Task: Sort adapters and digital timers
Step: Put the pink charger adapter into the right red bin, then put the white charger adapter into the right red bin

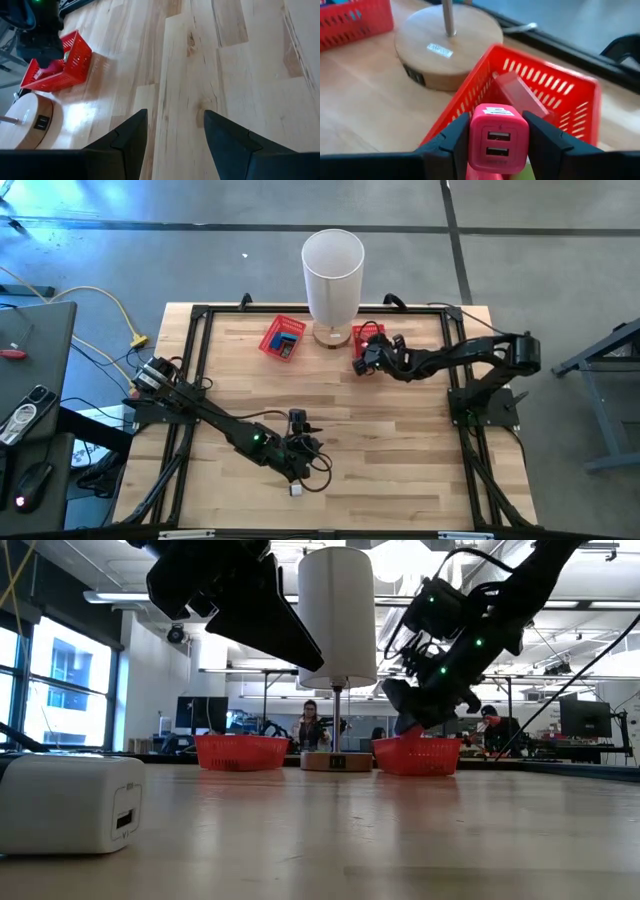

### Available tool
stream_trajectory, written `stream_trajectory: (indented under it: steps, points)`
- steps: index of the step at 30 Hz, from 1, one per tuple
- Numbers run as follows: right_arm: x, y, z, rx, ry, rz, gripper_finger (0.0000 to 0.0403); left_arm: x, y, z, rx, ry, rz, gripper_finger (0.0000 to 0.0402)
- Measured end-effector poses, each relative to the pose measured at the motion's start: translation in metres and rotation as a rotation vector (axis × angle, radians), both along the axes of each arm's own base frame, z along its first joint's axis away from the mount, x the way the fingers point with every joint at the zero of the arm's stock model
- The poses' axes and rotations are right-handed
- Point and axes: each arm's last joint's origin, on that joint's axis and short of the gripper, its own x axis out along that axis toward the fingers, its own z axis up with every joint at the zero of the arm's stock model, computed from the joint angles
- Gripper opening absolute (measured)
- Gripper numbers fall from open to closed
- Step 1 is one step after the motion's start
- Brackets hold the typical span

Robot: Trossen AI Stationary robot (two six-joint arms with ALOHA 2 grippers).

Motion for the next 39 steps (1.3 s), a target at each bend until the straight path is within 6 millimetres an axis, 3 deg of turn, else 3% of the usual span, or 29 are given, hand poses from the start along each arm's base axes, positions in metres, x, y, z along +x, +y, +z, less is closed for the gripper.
stream_trajectory:
  steps: [24,39]
  points:
    - [0.000,-0.016,0.000,0.105,-0.096,0.038,0.0170,0.000,0.000,0.000,0.002,0.000,-0.001,0.0183]
    - [0.004,-0.017,0.005,0.017,-0.079,0.097,0.0286,-0.003,0.000,-0.002,0.018,0.031,-0.004,0.0183]
